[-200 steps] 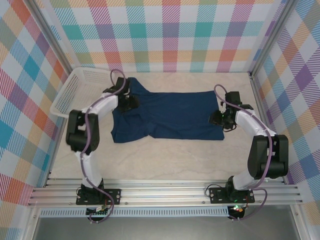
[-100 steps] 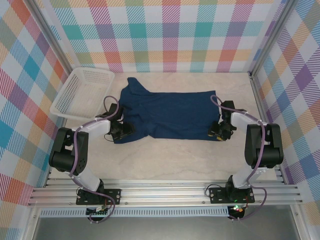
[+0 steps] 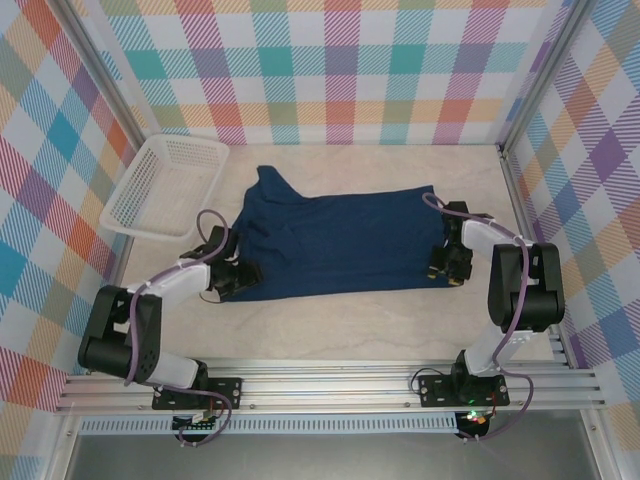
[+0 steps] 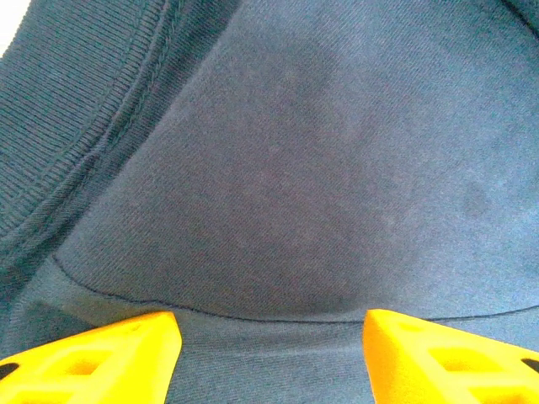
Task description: Fold the inside-out t-shirt
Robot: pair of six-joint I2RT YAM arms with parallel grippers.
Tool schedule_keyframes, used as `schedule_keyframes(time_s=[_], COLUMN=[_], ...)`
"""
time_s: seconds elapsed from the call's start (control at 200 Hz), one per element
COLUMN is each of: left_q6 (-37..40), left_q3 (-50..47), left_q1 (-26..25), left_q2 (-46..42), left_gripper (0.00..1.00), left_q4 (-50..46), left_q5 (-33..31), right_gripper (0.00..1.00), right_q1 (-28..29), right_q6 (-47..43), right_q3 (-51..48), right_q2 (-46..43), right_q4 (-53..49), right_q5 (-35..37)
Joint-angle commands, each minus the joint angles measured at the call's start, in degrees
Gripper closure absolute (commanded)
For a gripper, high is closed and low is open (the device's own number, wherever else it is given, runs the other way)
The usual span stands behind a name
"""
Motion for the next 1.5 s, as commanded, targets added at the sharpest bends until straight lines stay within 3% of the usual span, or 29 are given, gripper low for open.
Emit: schedule_keyframes(time_s=[0.0,0.155,0.235,0.415,0.585,0.735,1.25,1.495], left_q6=[-2.57,-2.66,-1.31,2.16,3.85,3.05,8.88,9.35], left_q3=[-4.27,-1.32,2.27,12.96,22.67,27.14,38.22,39.80], left_q1=[-0.66,-0.77,-0.81,0.45,1.61,0.81,-3.81,-4.37], left_q2=[-3.47,-12.04,-12.78,-1.55,10.63,16.99,30.39,31.51], left_gripper=[0.38,0.37,0.29,0.29,0.32,0.37,0.37,0.50], left_q4=[-8.84,-11.20,-9.77,-4.33,-3.96,-2.27,-3.68,-4.53], left_q5=[-0.45,-0.30,-2.53,-4.12,-3.83,2.78,6.93,9.72], right_gripper=[0.53,0.52,0.50,0.50,0.50,0.50,0.50,0.51], right_q1=[-0.43,1.72,3.66,4.15,9.64,13.62,14.28,14.26], right_q6=[1.66,1.55,1.07,2.67,1.67,2.41,2.34,2.47], right_q3=[-1.65,-2.19,-2.19,-0.75,2.73,4.90,3.92,3.78], right_q2=[-1.79,-9.12,-13.52,-12.70,-9.52,-6.16,-3.93,-3.01], right_q4=[-3.47,-1.87,2.22,9.85,13.17,14.32,13.71,13.89], right_q5=[4.19,3.26,-1.08,-13.07,-17.39,-17.14,-15.69,-15.64])
